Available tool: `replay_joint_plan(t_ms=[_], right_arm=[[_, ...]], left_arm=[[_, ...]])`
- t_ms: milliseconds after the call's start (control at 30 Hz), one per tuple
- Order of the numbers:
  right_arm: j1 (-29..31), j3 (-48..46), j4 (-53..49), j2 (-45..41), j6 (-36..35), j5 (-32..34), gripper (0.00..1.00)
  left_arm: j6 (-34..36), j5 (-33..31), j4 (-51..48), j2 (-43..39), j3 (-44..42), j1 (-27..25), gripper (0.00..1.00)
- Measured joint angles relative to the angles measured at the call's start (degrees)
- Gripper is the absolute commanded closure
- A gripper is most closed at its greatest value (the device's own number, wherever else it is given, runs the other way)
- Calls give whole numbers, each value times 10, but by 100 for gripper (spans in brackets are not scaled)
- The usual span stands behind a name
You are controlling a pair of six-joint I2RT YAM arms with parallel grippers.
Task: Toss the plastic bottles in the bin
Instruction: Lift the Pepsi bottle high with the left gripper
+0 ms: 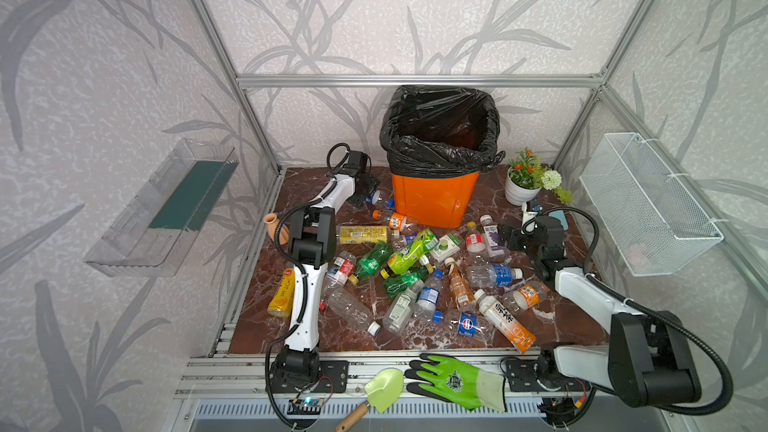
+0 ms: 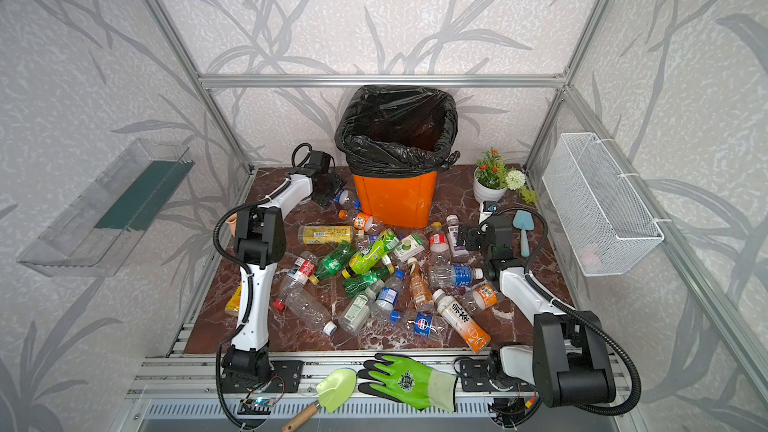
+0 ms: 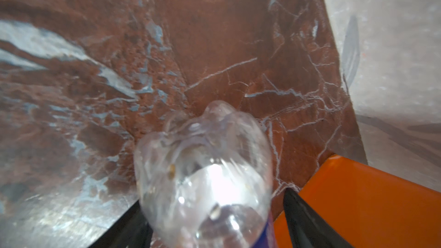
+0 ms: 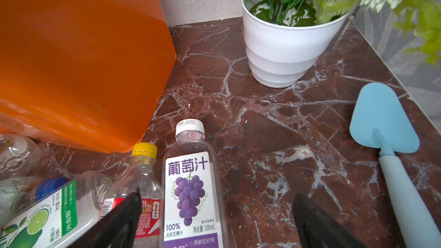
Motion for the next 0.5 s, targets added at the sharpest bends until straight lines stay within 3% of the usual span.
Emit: replay_joint_plan(t_ms=[167,500], right_arm=[[0,-1,-3,0,-6,9,1],[0,-5,-5,-12,-8,15,1]], left_arm=[[-9,0,-18,23,34,0,24],[-36,1,-12,27,36,0,48]])
